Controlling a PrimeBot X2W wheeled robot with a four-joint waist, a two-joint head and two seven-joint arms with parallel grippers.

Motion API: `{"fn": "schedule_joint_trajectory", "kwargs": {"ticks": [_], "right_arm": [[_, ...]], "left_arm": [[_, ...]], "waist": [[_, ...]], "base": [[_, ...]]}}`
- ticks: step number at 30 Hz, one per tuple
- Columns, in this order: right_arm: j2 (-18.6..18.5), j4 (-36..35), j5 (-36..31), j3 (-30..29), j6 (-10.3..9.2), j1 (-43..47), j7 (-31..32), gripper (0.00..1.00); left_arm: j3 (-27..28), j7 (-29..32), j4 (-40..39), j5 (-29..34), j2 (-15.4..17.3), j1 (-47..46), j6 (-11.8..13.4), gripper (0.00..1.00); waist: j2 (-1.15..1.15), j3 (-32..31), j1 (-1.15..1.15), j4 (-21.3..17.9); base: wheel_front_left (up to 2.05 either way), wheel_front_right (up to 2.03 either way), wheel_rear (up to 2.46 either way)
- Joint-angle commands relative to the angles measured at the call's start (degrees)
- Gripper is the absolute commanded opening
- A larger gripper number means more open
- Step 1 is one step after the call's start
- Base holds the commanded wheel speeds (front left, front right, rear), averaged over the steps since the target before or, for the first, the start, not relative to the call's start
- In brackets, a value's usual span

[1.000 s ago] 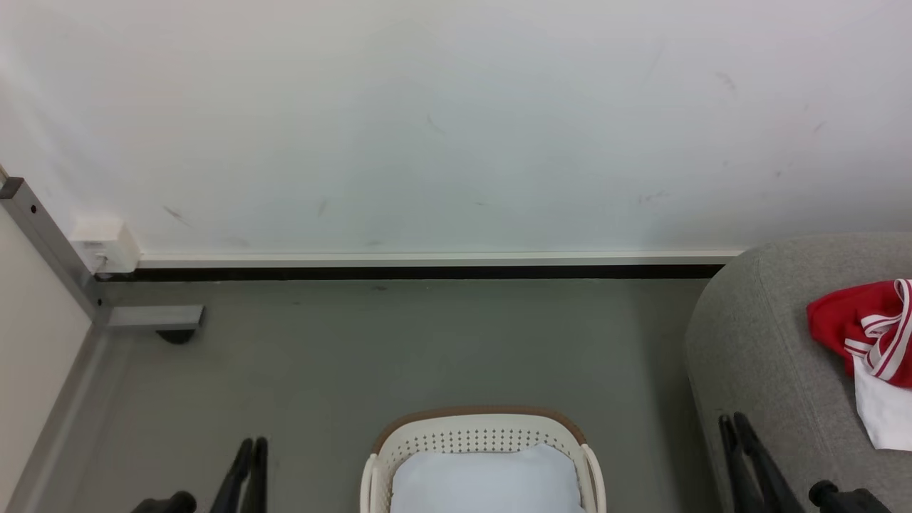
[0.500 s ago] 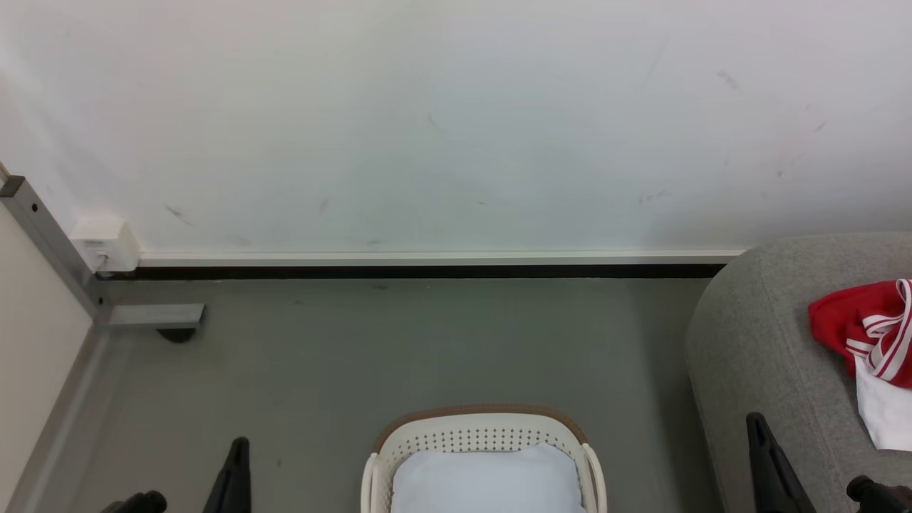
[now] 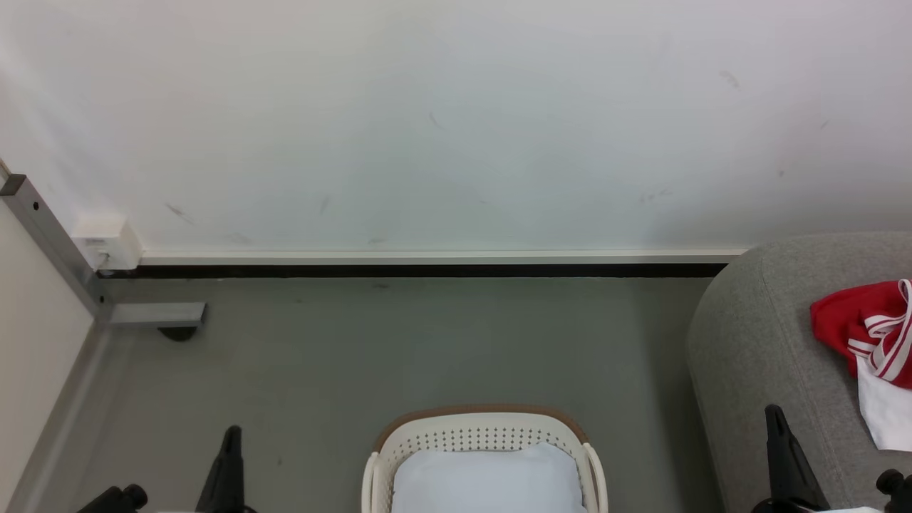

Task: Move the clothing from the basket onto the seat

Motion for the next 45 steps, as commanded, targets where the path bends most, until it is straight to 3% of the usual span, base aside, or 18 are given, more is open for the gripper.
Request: {"fn": "schedule_joint_trajectory", "kwargs": {"ticks": [1,45], "right_arm": [[-0.81,-0.48,2.50,-0.25,-0.03,-1.84,0.38,0.00],[-3.08,0.84,32.04,-1.48,-0.08,-4.65,5.59,0.00]], "left_arm": [[0.52,0.50,-0.88,-2.54,0.10,-1.40,0.18,0.00],[2.82,8.13,-2.13,-29.62,-0.32,-3.94,0.87,0.00]], "waist": [[0.00,0.01,0.00,0.02],[0.00,0.35,0.00,0.49]], "base": [[0.00,0.00,0.00],[0.00,0.00,0.00]]}}
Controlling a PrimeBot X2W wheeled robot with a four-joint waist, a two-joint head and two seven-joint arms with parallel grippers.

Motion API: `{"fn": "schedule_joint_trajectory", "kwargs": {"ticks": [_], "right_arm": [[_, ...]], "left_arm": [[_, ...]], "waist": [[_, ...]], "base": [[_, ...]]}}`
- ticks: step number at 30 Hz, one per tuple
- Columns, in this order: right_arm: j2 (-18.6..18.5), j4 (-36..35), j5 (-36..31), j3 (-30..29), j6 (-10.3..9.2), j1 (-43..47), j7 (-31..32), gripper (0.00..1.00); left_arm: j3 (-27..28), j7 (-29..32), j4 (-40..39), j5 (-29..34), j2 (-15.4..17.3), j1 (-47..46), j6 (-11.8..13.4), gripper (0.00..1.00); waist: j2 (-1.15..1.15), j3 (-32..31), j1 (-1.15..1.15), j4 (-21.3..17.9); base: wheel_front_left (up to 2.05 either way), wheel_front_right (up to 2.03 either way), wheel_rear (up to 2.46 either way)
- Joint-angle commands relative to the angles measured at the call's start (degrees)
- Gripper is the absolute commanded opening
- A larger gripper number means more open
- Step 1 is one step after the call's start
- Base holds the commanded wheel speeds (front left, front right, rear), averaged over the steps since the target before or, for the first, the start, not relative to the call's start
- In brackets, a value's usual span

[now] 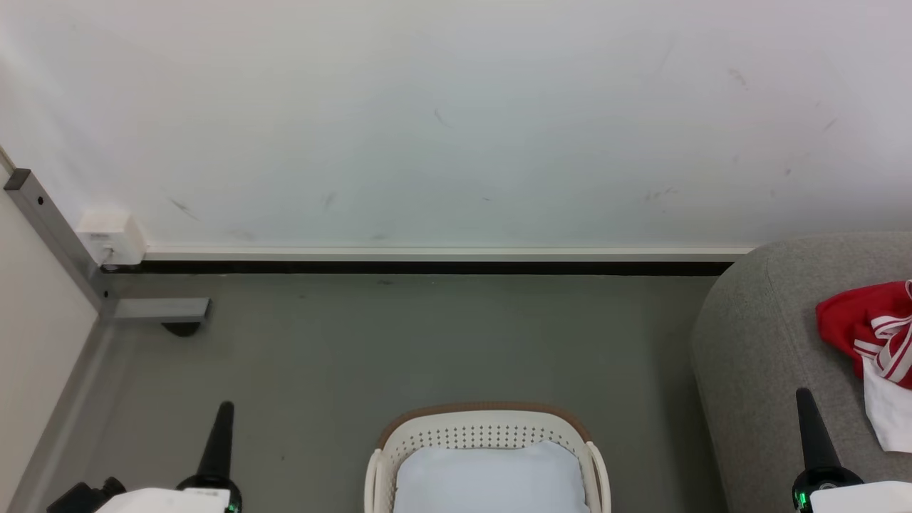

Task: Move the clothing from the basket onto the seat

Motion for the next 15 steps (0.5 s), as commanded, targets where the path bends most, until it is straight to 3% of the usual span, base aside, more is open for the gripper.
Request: {"fn": "schedule_joint_trajectory", "kwargs": {"ticks": [1,15], "right_arm": [[-0.47,-0.23,1.31,-0.32,-0.08,-1.34,0.32,0.00],[-1.17,0.16,8.79,-0.49,-0.10,-1.91,1.55,0.00]], "left_arm": [[0.26,0.38,-0.59,-1.77,0.25,-1.19,0.12,0.00],[0.89,2.24,-0.81,-8.40,0.13,-1.76,0.26,0.00]], "waist": [[0.00,0.01,0.00,0.01],[0.00,0.12,0.00,0.17]], "base": [[0.00,0.00,0.00],[0.00,0.00,0.00]]}}
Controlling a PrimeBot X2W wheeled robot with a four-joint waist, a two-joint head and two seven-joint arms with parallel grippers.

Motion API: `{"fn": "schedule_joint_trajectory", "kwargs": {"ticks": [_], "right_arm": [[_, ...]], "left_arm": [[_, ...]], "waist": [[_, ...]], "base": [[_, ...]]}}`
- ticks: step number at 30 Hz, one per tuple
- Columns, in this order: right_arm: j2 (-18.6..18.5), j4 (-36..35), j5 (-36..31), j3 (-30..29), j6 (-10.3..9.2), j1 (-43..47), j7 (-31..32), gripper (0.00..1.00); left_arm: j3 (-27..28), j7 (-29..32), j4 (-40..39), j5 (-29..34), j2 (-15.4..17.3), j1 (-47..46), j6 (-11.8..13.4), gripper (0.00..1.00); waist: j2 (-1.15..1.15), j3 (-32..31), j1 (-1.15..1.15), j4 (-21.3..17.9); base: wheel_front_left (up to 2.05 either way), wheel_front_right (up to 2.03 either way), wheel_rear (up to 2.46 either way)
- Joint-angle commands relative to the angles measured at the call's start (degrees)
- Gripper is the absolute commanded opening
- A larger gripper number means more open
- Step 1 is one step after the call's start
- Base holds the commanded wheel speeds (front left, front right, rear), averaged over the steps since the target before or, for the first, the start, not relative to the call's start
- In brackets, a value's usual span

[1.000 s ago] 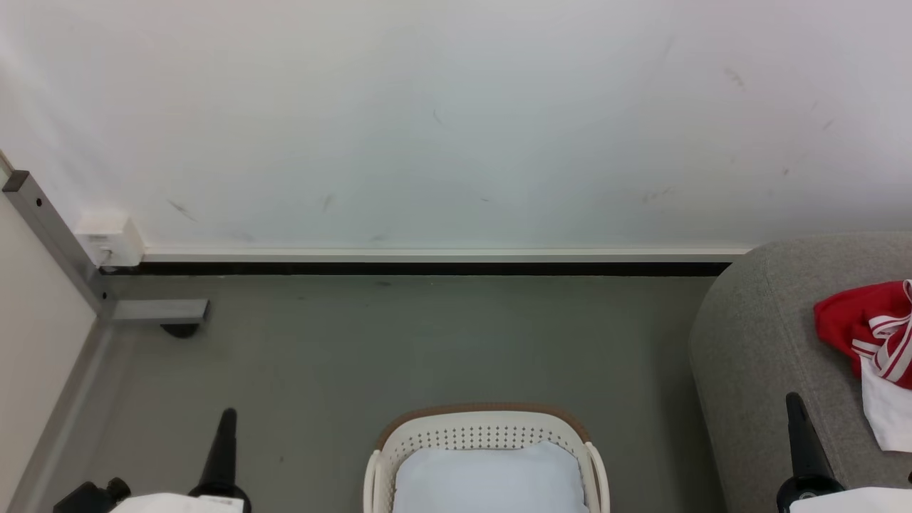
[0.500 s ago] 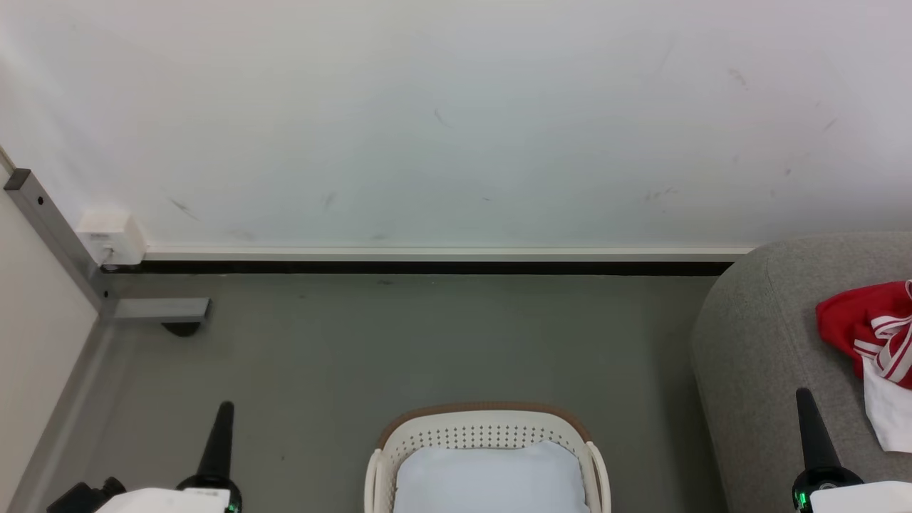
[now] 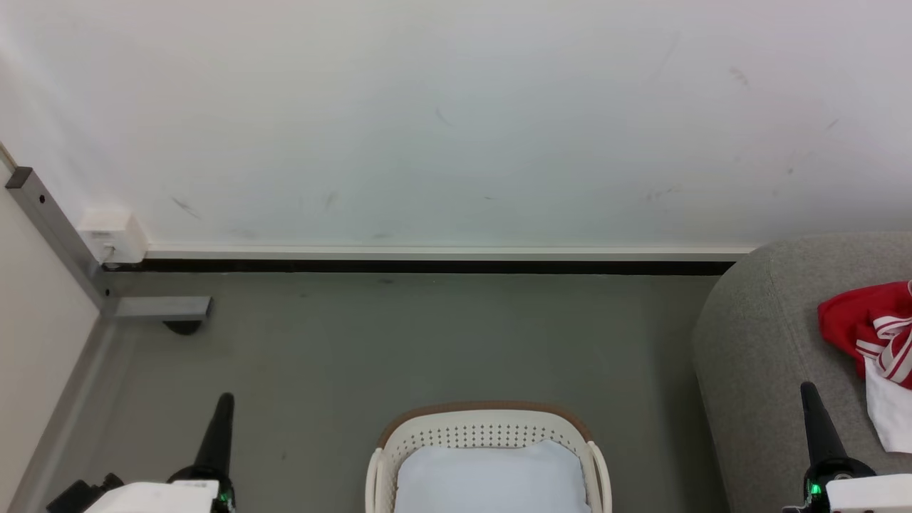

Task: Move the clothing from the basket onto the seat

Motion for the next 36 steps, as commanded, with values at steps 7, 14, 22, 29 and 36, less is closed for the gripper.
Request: {"fn": "schedule_joint_trajectory", "kwargs": {"ticks": [7,14,22,29,36], "right_arm": [[-0.94,0.16,4.46,-0.25,-0.11,-1.31,0.85,0.00],[-1.20,0.32,7.62,-0.30,-0.11,-1.47,1.34,0.00],[-1.43,0.48,11.12,-0.34,-0.12,-1.71,1.77,0.00],[-1.74,0.59,13.92,-0.38,-0.13,-2.06,2.25,0.00],[-2.00,0.70,16.30,-0.40,-0.14,-2.30,2.70,0.00]], "left_arm": [[0.60,1.10,-0.48,-4.24,0.19,-1.18,0.11,0.00],[0.87,1.97,-0.61,-7.04,0.14,-1.38,0.15,0.00],[1.12,2.80,-0.71,-10.16,0.06,-1.68,0.23,0.00],[1.32,3.49,-0.83,-12.79,0.00,-1.94,0.32,0.00],[1.49,4.08,-0.91,-14.92,-0.04,-2.11,0.40,0.00]], "waist": [[0.00,0.06,0.00,0.08],[0.00,0.11,0.00,0.16],[0.00,0.17,0.00,0.25],[0.00,0.23,0.00,0.32],[0.00,0.27,0.00,0.39]], "base": [[0.00,0.00,0.00],[0.00,0.00,0.00],[0.00,0.00,0.00],[0.00,0.00,0.00],[0.00,0.00,0.00]]}}
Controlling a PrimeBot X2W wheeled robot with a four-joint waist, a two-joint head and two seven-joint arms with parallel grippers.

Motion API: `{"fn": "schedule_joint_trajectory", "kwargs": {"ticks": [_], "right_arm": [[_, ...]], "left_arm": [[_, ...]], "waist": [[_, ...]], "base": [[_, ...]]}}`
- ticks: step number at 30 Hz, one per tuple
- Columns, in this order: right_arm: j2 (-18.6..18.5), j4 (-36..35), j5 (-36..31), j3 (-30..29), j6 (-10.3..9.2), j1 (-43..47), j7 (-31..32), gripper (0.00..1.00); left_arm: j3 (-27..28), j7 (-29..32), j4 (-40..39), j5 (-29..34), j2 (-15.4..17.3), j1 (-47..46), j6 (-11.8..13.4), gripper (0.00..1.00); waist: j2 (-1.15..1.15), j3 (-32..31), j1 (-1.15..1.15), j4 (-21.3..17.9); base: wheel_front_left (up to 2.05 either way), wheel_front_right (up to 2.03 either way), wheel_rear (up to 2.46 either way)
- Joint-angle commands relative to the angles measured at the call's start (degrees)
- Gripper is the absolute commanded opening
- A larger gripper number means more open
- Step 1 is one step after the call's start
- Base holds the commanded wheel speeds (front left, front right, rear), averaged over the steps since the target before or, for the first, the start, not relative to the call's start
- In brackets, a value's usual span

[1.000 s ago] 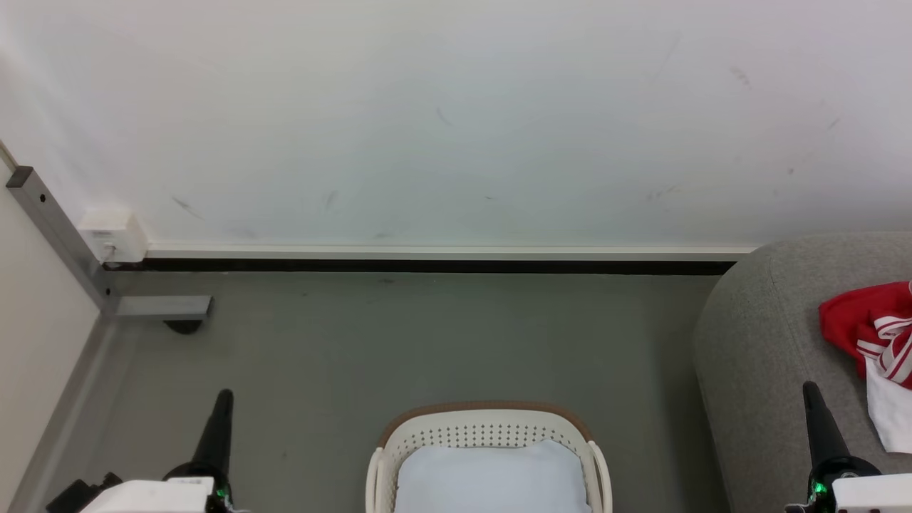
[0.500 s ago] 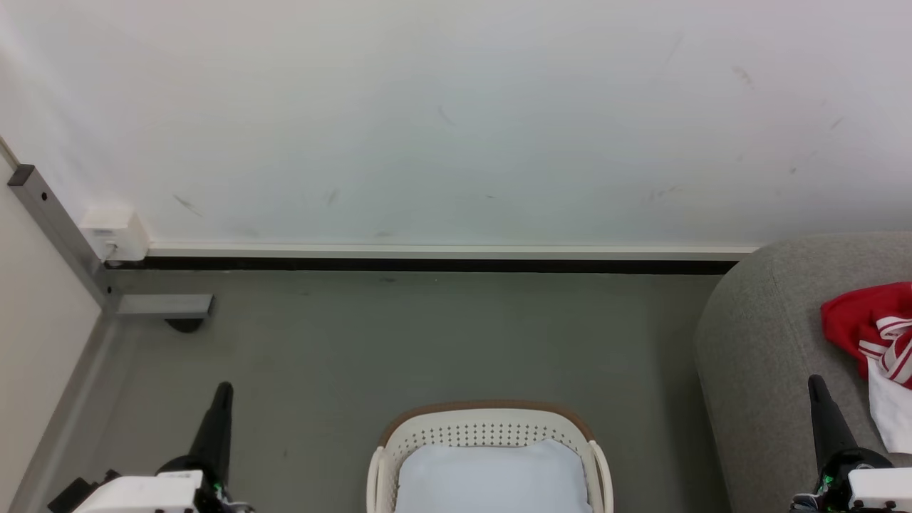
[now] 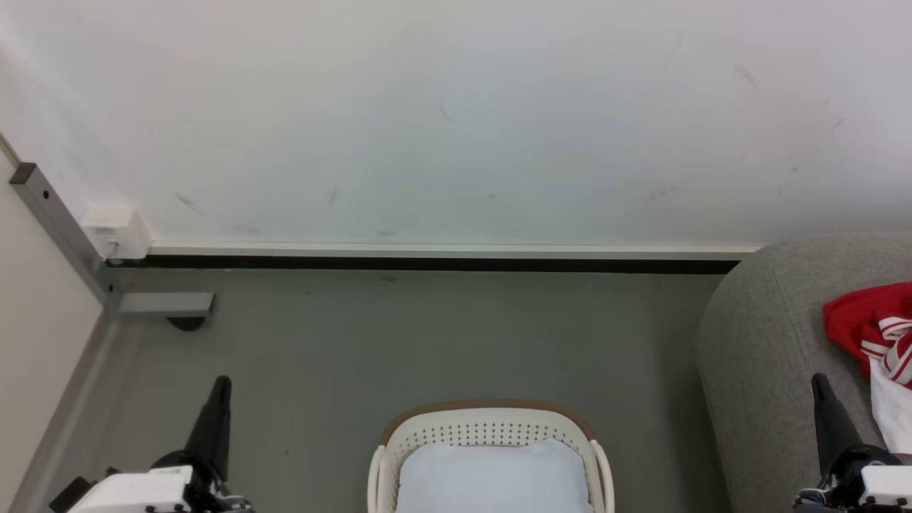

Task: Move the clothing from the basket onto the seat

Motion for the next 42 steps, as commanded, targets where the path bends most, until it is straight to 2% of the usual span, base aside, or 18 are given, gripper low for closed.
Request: {"fn": "schedule_joint_trajectory", "kwargs": {"ticks": [1,42], "right_arm": [[-0.43,0.21,0.74,-0.10,-0.14,-0.82,0.26,0.00],[-0.87,0.06,1.06,0.44,-0.14,-0.72,-0.26,0.00]], "left_arm": [[0.22,0.28,-0.28,-1.30,0.12,-0.62,0.16,0.00],[0.20,0.28,-0.26,-1.11,0.12,-0.57,0.16,0.00]], "waist": [[0.00,0.00,0.00,0.01],[0.00,0.01,0.00,0.01]], "base": [[0.00,0.00,0.00],[0.00,0.00,0.00]]}}
